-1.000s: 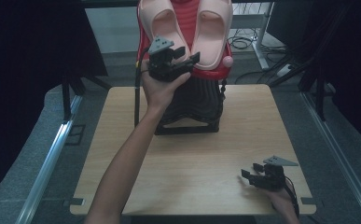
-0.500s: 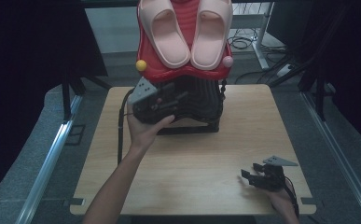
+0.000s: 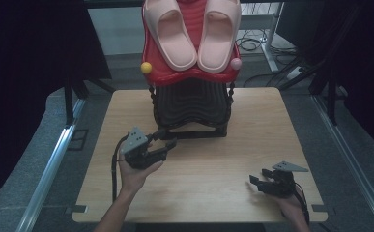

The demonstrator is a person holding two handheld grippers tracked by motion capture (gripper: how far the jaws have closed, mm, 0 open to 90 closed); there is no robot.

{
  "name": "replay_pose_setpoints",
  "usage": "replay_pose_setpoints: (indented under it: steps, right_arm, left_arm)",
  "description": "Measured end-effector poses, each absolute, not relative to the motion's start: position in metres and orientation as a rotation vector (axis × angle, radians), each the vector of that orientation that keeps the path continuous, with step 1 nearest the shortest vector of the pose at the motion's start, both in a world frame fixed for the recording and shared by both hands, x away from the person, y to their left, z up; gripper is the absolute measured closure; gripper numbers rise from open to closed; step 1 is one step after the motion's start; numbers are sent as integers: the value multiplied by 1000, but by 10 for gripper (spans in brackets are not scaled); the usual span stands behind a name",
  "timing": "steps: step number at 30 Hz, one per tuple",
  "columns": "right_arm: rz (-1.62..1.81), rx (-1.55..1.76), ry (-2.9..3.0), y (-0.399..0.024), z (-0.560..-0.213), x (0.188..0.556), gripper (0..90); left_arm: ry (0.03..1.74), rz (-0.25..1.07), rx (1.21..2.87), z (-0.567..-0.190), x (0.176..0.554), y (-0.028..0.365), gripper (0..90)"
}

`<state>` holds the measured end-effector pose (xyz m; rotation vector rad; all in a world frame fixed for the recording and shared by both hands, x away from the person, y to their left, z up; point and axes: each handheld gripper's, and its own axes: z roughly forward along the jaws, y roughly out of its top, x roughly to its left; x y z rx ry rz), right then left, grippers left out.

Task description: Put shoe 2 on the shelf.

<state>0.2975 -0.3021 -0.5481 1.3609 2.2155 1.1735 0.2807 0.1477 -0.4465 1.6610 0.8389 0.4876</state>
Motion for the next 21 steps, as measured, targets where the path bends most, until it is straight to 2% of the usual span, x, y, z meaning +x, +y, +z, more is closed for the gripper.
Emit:
replay_pose_setpoints:
  steps: [10, 21]
  right_arm:
    - [1167, 1364, 2216, -302, -548, 297, 338]
    - [1163, 1367, 2223, -301, -547, 297, 331]
  left_arm:
    - [931, 403, 1721, -500, 260, 159, 424]
    - [971, 367, 1731, -512, 267, 163, 403]
